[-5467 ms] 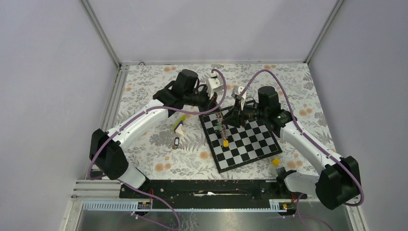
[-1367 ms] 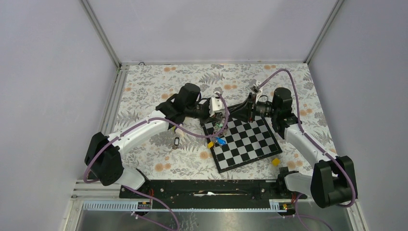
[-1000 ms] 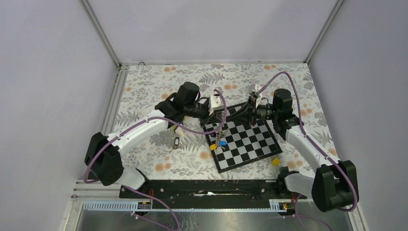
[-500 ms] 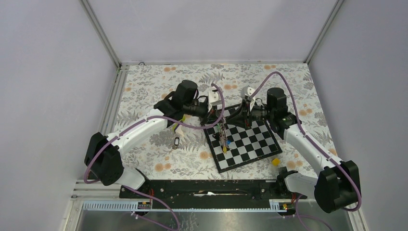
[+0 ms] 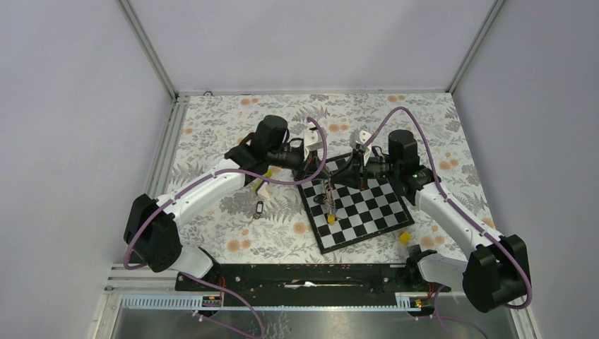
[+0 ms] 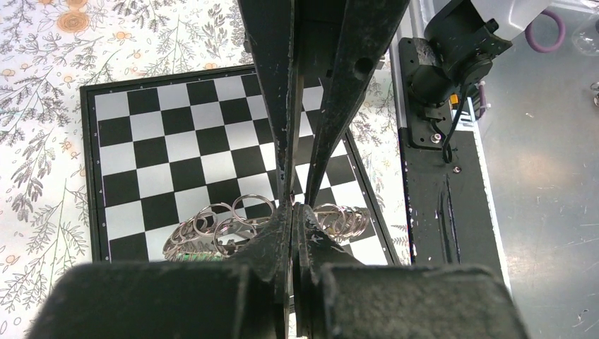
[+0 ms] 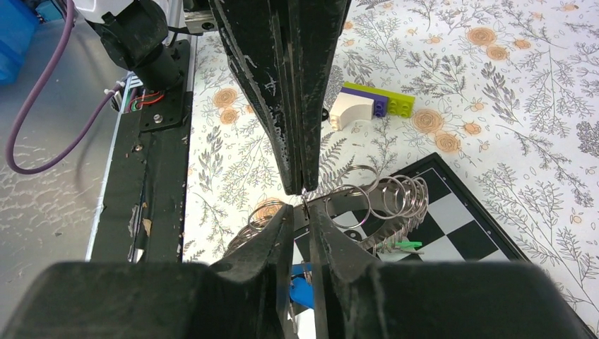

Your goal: Put the keys on the keyring

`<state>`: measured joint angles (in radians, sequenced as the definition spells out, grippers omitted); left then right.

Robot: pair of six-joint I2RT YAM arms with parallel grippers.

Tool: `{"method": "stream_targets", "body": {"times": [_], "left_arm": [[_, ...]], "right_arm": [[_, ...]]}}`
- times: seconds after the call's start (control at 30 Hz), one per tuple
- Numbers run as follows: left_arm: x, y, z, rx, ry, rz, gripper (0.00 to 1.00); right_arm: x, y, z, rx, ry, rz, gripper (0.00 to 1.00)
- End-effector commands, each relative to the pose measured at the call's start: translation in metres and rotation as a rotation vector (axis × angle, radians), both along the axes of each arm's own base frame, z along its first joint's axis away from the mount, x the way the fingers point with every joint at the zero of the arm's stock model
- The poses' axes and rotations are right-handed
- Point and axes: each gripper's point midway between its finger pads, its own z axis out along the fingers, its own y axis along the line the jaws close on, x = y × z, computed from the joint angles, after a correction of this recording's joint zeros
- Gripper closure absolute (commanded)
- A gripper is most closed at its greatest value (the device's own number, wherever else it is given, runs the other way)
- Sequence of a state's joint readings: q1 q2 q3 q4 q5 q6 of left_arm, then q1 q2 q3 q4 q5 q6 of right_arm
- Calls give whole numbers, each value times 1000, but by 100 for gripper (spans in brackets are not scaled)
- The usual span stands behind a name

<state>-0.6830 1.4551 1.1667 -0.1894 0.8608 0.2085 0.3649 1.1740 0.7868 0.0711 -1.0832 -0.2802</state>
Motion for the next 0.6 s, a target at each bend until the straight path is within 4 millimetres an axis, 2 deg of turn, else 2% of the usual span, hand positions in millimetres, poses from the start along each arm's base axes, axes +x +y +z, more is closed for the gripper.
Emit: {"method": "stream_targets", "body": {"times": [0.0, 0.27, 0.4, 0.43, 0.57], "left_arm": [[3, -7, 26, -91, -61, -34, 100], [4, -6, 22, -95, -48, -31, 100], [10, -3, 18, -90, -51, -8, 100], [12, -2, 18, -88, -58, 2, 97], [23, 1, 17, -69, -120, 39, 70]], "right_arm": [[2, 7, 22, 29, -66, 23, 80], [1, 8, 27, 30, -81, 21, 100], [3, 4, 30, -10, -92, 5, 100], [4, 1, 30, -38, -106, -3, 100], [6, -5, 26, -173, -124, -41, 100]]}}
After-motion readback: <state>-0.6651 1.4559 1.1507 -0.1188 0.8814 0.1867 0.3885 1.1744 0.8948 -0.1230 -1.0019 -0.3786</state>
